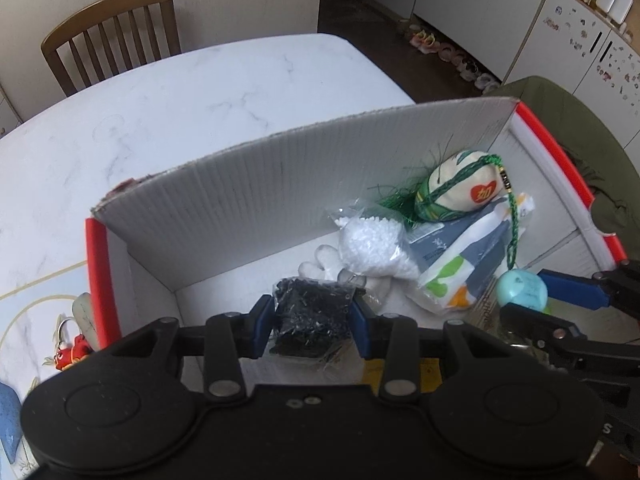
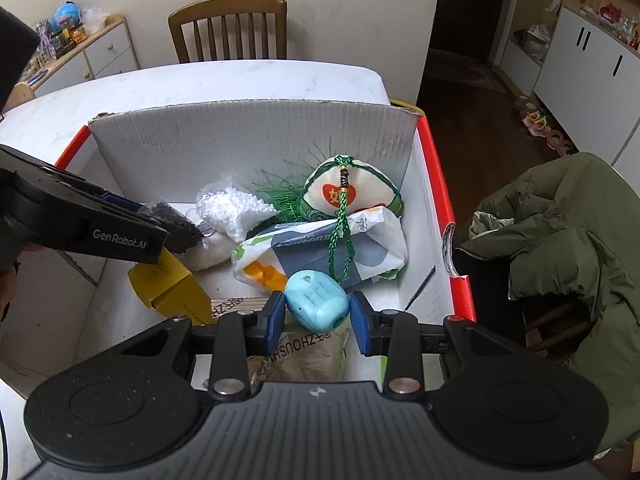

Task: Organize objects
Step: 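Open both tools to release the bead bag and soap in the box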

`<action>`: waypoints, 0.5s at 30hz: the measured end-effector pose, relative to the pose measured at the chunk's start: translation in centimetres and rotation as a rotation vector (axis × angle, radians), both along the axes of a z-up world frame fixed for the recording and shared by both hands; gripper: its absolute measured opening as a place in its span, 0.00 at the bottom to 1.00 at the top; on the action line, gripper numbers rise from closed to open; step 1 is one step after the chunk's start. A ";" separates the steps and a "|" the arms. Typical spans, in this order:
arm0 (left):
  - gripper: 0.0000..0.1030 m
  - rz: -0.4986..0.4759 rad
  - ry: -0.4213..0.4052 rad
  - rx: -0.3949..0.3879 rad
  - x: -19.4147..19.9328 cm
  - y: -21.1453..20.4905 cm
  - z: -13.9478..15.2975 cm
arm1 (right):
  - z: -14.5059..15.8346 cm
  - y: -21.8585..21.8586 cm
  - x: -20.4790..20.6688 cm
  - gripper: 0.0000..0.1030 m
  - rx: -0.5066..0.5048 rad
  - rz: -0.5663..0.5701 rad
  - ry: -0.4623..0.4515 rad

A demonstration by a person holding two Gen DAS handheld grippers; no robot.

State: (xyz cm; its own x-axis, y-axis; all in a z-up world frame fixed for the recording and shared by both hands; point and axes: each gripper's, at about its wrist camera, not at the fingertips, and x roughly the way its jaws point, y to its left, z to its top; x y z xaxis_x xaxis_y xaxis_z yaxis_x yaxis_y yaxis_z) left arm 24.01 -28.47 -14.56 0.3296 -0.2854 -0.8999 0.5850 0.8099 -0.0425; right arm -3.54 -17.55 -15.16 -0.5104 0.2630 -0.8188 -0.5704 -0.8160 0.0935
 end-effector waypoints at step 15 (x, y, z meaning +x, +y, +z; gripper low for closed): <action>0.45 -0.003 0.023 0.023 -0.1 -0.1 -0.2 | 0.2 -0.2 0.0 0.37 0.006 -0.011 0.015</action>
State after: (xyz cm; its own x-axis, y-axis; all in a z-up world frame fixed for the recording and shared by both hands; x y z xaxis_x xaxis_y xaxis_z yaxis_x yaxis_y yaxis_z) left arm 23.92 -28.56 -14.74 0.3080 -0.2657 -0.9136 0.5861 0.8094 -0.0378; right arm -3.54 -17.74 -14.97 -0.5194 0.2735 -0.8096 -0.5780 -0.8102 0.0972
